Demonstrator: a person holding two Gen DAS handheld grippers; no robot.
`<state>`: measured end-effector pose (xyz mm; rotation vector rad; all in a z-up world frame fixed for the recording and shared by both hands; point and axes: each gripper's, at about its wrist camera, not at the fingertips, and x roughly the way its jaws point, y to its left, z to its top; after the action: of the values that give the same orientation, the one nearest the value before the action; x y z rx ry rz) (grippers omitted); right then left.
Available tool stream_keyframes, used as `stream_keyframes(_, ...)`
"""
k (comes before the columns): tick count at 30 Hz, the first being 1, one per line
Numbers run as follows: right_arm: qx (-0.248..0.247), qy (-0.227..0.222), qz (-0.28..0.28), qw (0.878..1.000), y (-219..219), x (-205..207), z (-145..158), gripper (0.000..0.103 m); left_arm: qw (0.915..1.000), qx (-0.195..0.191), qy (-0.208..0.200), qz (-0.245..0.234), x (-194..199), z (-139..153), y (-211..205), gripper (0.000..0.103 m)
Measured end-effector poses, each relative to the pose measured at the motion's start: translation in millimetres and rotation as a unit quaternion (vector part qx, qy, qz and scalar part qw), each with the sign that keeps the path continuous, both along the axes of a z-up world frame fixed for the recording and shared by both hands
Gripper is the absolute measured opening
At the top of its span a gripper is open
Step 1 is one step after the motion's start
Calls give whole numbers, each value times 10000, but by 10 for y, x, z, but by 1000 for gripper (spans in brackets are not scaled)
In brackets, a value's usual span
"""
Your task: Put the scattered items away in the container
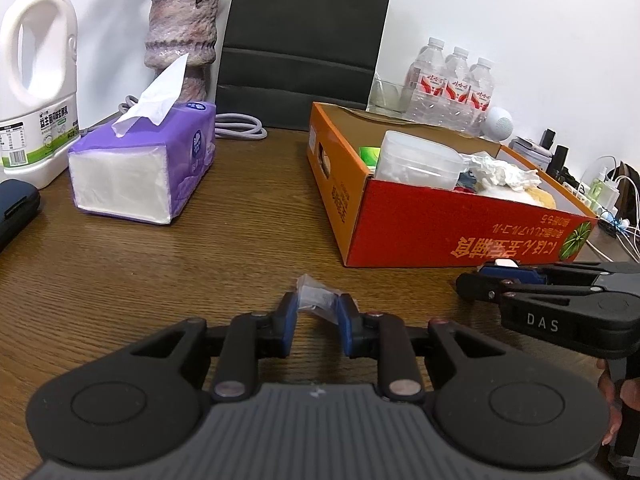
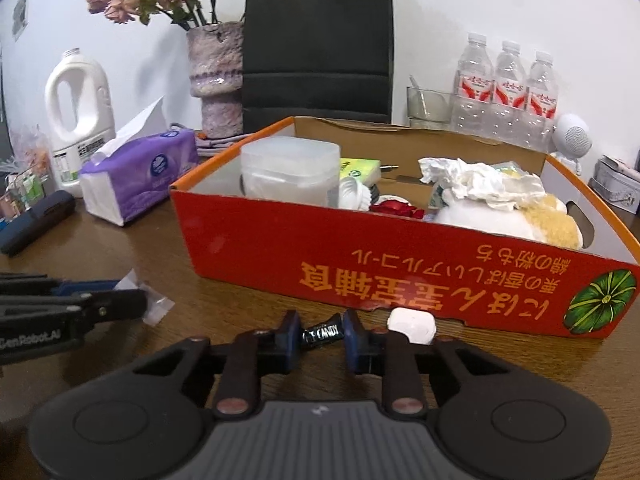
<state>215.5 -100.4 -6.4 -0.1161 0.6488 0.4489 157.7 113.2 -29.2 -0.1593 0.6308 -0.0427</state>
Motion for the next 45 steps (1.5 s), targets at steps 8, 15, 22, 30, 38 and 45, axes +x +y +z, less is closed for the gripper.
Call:
stream_keyframes(8,97,-144,41,9998,-125,-196,49,20,10000,-45,-38,-19,-33,5,1,23)
stream_keyframes(15,176,-295,-67,9994,-518,-428,156,20,9992,49,-395,52,-199,65,-101,20)
stream_keyframes(22,269,-265,-277,9989,-924,-532,155,20,9994,126,-323,-51,-233,63,-288,19)
stream_keyframes(30,311,-224,-138,9992,-891,-461,122,21,9986,416,-43,315,-32,54,-455,51)
stream_keyframes(38,523,-166,-124,9984,-895,-359,113,21,9977,648,-5,200,-24,-8,-525,22)
stream_keyframes(45,614,-168,-158,9978,-965,-383,109,21,9980,606,-189,59,-191,54,-592,18)
